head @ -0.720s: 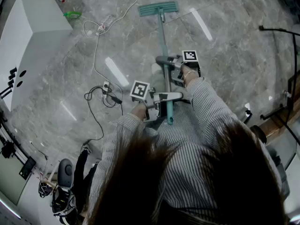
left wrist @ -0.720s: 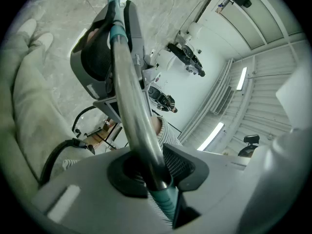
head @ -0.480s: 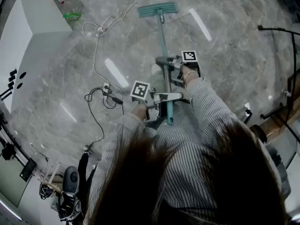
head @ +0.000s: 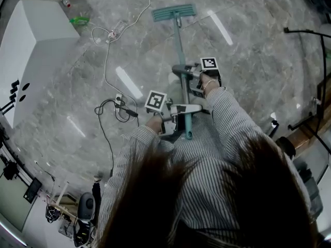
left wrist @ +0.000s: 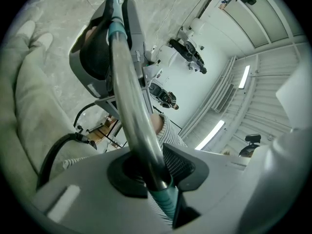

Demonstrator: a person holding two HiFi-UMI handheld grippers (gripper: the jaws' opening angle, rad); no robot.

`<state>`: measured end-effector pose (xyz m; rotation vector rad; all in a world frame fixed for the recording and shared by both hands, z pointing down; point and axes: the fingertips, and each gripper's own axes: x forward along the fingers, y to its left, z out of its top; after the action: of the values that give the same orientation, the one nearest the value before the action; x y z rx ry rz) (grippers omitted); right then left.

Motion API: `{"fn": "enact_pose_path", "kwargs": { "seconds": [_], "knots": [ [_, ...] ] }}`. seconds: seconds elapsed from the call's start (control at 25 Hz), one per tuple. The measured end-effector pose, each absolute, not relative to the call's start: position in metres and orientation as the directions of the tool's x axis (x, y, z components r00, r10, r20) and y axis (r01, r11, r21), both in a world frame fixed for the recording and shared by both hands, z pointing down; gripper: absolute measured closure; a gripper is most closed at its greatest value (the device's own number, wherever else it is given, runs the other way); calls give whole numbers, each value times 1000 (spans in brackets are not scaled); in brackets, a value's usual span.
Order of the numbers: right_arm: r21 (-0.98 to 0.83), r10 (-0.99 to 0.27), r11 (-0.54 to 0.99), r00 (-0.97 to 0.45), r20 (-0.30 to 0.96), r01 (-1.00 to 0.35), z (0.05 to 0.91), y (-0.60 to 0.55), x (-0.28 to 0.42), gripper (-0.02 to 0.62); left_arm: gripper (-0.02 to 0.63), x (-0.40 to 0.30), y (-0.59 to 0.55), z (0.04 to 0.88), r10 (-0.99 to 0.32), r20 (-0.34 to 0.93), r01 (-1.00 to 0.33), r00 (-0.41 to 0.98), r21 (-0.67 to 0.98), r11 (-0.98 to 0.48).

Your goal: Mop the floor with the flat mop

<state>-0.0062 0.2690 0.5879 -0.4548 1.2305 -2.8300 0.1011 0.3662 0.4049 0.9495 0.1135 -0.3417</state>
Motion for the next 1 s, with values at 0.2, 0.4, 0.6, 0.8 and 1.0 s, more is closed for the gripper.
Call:
{"fn": "enact_pose_path", "kwargs": {
  "seconds": [0.2, 0.4, 0.6, 0.8, 1.0],
  "knots": [
    [-722, -120, -683, -958, 259, -110, 585, 265, -16, 522, 515, 92, 363, 399, -195, -271, 334, 943, 778, 532],
    [-727, -123, -678, -958, 259, -110, 583, 258, -26, 522, 514, 79, 357, 395, -173, -288, 336, 942, 777, 532],
    [-740, -88, -661, -966, 243, -126, 582, 244, -41, 518, 508, 63, 341, 392, -160, -318, 353, 935, 779, 518],
    [-745, -68, -653, -970, 235, -134, 582, 225, -51, 517, 505, 53, 323, 391, -132, -333, 352, 934, 782, 515],
    [-740, -55, -657, -969, 239, -145, 587, 199, -54, 522, 505, 53, 299, 394, -140, -337, 359, 931, 781, 511]
  ]
}}
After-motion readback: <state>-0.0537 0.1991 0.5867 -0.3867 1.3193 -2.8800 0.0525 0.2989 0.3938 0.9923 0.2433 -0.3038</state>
